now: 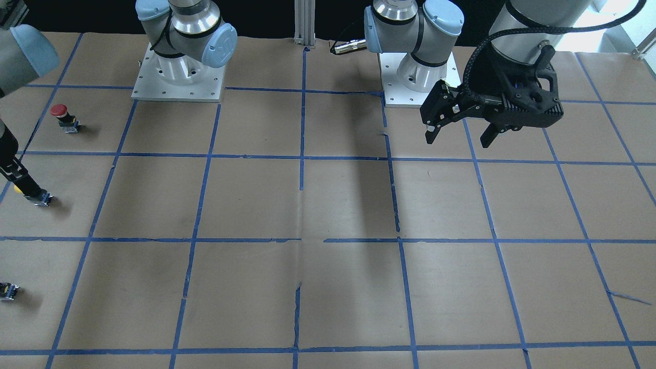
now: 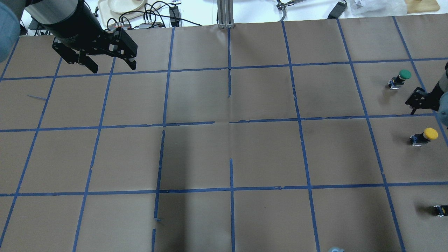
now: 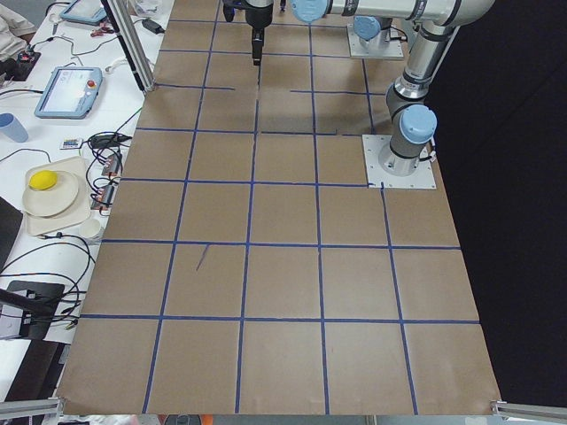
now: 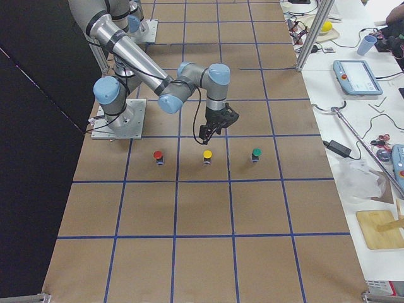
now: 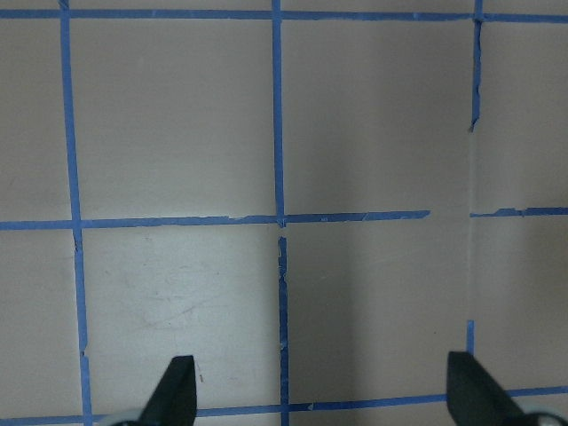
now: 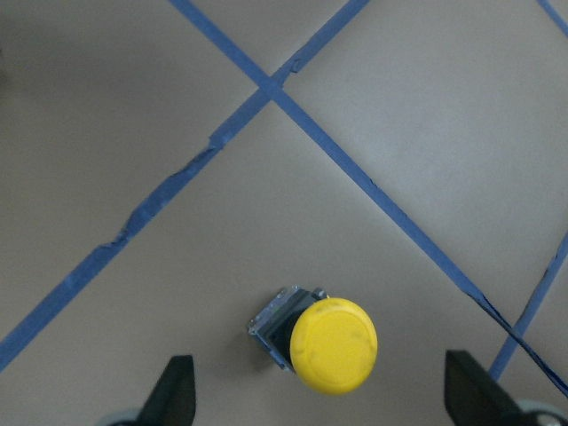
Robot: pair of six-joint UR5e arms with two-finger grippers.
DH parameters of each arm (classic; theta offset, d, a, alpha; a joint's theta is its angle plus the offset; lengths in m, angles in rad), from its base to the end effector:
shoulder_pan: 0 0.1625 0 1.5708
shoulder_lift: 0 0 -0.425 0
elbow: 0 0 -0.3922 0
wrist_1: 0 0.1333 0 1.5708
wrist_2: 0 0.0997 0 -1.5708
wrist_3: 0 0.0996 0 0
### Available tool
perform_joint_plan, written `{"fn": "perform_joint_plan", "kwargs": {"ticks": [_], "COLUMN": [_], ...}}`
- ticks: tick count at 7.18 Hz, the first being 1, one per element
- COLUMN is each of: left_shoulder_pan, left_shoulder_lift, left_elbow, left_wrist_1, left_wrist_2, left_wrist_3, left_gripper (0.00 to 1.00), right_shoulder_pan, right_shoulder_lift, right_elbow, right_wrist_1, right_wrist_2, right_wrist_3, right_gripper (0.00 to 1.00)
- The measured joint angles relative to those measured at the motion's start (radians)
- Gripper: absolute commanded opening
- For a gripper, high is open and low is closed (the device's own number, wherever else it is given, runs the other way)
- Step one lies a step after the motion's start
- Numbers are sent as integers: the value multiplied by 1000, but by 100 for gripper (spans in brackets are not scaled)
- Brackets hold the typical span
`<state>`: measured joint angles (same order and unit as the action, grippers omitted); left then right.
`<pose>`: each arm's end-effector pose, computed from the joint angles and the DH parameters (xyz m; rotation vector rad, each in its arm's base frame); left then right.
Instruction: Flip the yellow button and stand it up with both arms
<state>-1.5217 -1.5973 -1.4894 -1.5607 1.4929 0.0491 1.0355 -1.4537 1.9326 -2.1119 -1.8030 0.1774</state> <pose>-0.1159 -0.5151 0.5163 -0.0039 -3.0652 0.1054 -0.1618 -0.4892 0.3133 -1.0222 -2.7160 0.0286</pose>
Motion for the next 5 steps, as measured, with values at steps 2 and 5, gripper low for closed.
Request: {"fn": "perform_joint_plan", "kwargs": {"ticks": [2,5], "left_shoulder_pan": [0,0], "left_shoulder_lift": [0,1], "left_elbow": [0,0], "left_wrist_1": [0,1], "left_wrist_2": [1,1], "left_wrist_3": [1,2], "left_gripper": [100,100], "right_shoulder_pan": [80,370], "right_shoulder_lift": [-13,-98], "right_elbow": [-202,-340], "right_wrist_1": [346,559], "right_wrist_2": [108,166], "right_wrist_3": [-4,6], "right_gripper": [100,100]}}
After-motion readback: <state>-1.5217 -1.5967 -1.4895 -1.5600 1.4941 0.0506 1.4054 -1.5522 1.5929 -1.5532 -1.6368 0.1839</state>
